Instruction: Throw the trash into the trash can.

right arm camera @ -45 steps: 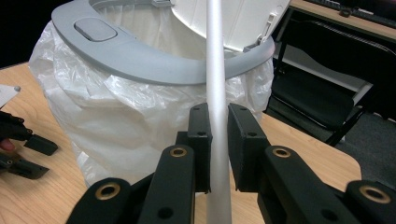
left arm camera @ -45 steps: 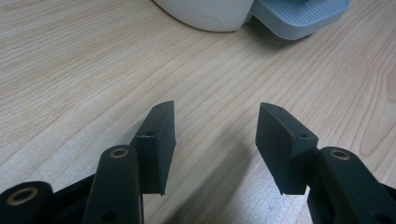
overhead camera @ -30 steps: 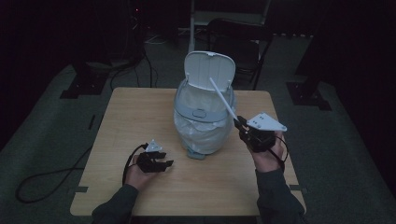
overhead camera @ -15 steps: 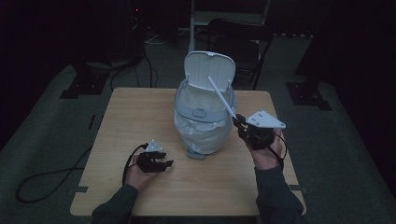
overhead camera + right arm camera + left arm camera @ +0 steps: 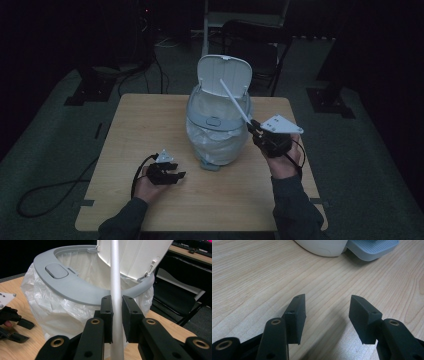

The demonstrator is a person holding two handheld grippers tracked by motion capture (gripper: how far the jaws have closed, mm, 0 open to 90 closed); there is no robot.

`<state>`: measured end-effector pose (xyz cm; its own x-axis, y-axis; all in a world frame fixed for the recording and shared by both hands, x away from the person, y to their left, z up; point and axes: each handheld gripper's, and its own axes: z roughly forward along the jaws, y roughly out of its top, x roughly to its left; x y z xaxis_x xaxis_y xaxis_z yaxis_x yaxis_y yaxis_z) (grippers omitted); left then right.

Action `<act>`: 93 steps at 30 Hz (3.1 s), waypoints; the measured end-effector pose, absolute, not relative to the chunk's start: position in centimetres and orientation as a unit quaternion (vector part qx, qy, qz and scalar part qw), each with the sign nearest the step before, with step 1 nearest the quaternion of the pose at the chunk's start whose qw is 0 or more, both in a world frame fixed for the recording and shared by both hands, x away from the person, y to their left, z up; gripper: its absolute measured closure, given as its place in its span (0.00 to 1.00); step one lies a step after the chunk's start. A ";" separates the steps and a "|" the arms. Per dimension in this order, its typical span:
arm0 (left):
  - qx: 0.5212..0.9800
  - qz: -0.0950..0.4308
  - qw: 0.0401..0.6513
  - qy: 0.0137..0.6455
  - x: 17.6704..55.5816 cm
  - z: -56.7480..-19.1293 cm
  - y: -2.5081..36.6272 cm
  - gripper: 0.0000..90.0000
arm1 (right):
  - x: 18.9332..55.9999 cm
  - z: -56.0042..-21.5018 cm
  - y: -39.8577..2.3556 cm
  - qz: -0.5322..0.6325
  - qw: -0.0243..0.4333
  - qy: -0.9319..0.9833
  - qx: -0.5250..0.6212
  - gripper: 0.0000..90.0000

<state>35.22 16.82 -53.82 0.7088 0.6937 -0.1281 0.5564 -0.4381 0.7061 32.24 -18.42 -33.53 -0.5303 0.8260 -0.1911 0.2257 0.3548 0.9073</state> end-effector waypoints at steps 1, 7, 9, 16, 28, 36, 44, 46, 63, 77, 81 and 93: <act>0.843 0.091 0.379 0.371 35.2 -53.8 16.8 0.54 | 32.3 -33.5 -18.4 0.448 0.335 0.751 0.350 0.88; 0.843 0.090 0.379 0.371 35.2 -53.8 16.8 0.54 | 32.6 -33.3 -18.1 0.446 0.334 0.755 0.346 0.88; 0.843 0.090 0.379 0.371 35.2 -53.8 16.8 0.54 | 32.6 -33.3 -18.0 0.445 0.332 0.757 0.345 0.88; 0.843 0.090 0.378 0.370 35.2 -53.8 16.8 0.54 | 32.8 -33.2 -17.9 0.448 0.335 0.753 0.347 0.84; 0.844 0.090 0.378 0.370 35.2 -53.8 16.9 0.54 | 33.4 -33.3 -17.8 0.450 0.327 0.752 0.354 0.75; 0.844 0.090 0.378 0.370 35.2 -53.8 16.9 0.54 | 33.0 -32.8 -18.0 0.462 0.336 0.741 0.353 0.74; 0.844 0.090 0.378 0.371 35.2 -53.8 16.8 0.54 | 32.7 -32.6 -18.4 0.464 0.338 0.740 0.351 0.73; 0.844 0.091 0.378 0.370 35.2 -53.8 16.8 0.54 | 32.7 -32.8 -18.5 0.463 0.339 0.740 0.350 0.73; 0.839 0.082 0.395 0.364 35.0 -53.2 16.5 0.56 | 33.5 -33.4 -20.0 0.453 0.332 0.740 0.370 0.71; 0.844 0.084 0.411 0.335 34.7 -51.8 14.9 0.57 | 35.3 -34.5 -21.1 0.449 0.308 0.741 0.393 0.69; 0.844 0.082 0.417 0.326 34.7 -51.6 14.1 0.57 | 35.7 -34.8 -21.4 0.447 0.305 0.741 0.399 0.68; 0.849 0.079 0.417 0.314 34.7 -51.4 13.0 0.57 | 36.6 -35.5 -21.9 0.443 0.297 0.739 0.411 0.67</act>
<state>34.72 13.02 -51.45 0.7902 0.5993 -0.1281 0.4680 -0.4550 0.7576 36.55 -21.90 -35.55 -0.4863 0.8705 -0.0757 0.3436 0.2701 0.8994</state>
